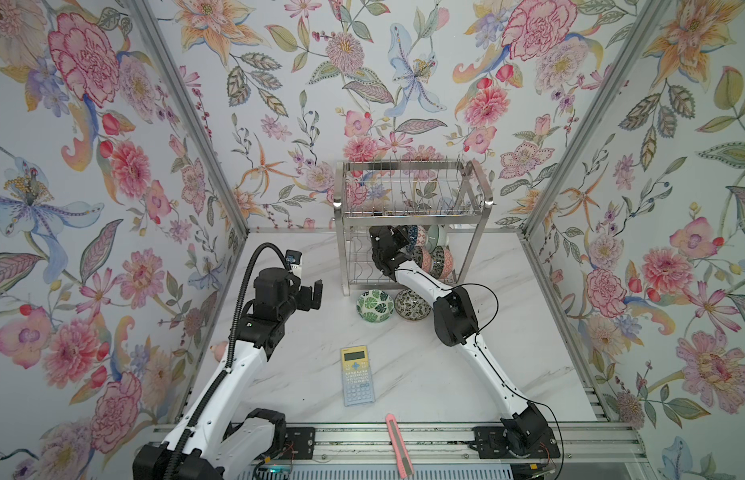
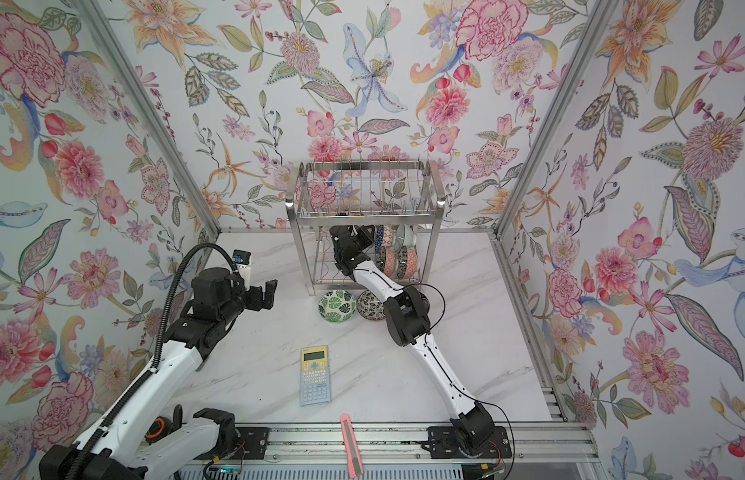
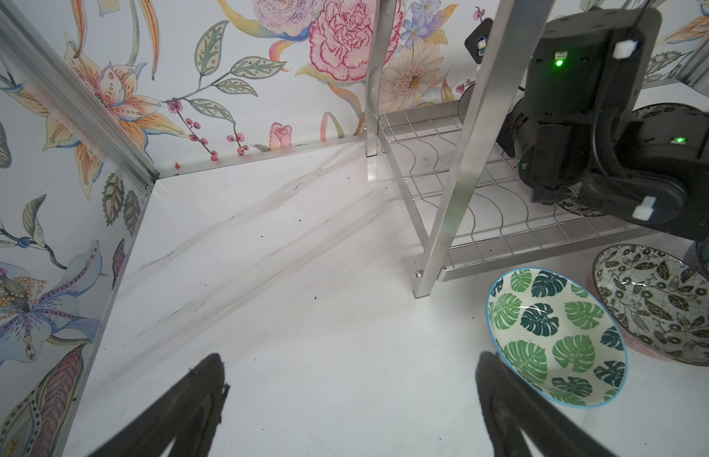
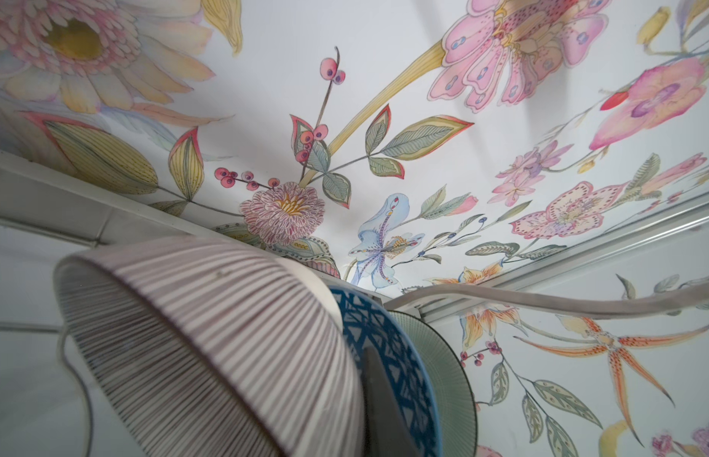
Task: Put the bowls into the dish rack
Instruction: 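Lower the striped bowl into a rack slot with the right gripper, then open the right gripper and withdraw it from the rack toward the table bowls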
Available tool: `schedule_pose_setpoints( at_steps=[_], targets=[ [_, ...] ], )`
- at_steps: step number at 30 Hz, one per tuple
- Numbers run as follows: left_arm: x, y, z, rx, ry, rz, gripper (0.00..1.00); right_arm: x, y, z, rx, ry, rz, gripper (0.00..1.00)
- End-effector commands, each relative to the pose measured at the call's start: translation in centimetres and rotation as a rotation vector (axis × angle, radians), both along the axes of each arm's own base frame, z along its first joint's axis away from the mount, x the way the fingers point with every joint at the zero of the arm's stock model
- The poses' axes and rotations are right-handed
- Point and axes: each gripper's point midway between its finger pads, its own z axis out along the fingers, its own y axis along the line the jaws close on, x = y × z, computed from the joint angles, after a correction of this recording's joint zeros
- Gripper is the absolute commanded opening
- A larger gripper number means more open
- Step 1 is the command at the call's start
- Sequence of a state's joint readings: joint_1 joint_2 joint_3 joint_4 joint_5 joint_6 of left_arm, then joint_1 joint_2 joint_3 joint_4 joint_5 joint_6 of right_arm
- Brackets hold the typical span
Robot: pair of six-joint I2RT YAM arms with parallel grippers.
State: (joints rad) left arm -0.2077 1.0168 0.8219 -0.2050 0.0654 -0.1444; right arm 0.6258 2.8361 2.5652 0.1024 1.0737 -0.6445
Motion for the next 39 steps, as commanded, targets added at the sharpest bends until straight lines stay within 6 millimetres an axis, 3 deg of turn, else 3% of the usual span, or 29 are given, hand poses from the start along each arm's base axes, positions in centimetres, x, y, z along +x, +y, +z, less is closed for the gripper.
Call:
schedule_pose_setpoints(
  at_steps=[1,5,9,14,29,33,35,39],
  targets=[
    [-0.1,0.2,-0.4,0.001,0.002,-0.007,0.99,0.6,-1.6,1.6,0.021,-0.055,-0.045,0.0],
    [-0.1,0.2,-0.4,0.001,0.002,-0.005,0.99,0.5,-0.8,0.5,0.021,-0.022,-0.016,0.0],
    [-0.1,0.3,-0.5,0.003,0.003,-0.003,0.99,0.1,1.0,-0.6,0.032,0.021,0.046,0.13],
    [-0.2,0.3,-0.5,0.004,0.003,-0.003,0.99,-0.6,1.7,-1.0,0.069,0.05,0.076,0.17],
    [-0.3,0.2,-0.4,-0.004,0.002,-0.008,0.99,-2.2,1.1,3.1,0.178,0.056,0.089,0.47],
    [-0.3,0.2,-0.5,-0.004,0.005,-0.009,0.99,-2.6,1.0,4.0,0.184,0.066,0.101,0.64],
    [-0.3,0.1,-0.5,-0.005,0.004,-0.011,0.99,-3.7,2.6,4.4,0.189,0.075,0.14,0.77],
    [-0.3,0.1,-0.6,-0.005,0.007,-0.011,0.99,-5.0,3.0,5.3,0.221,0.089,0.173,0.98]
  ],
)
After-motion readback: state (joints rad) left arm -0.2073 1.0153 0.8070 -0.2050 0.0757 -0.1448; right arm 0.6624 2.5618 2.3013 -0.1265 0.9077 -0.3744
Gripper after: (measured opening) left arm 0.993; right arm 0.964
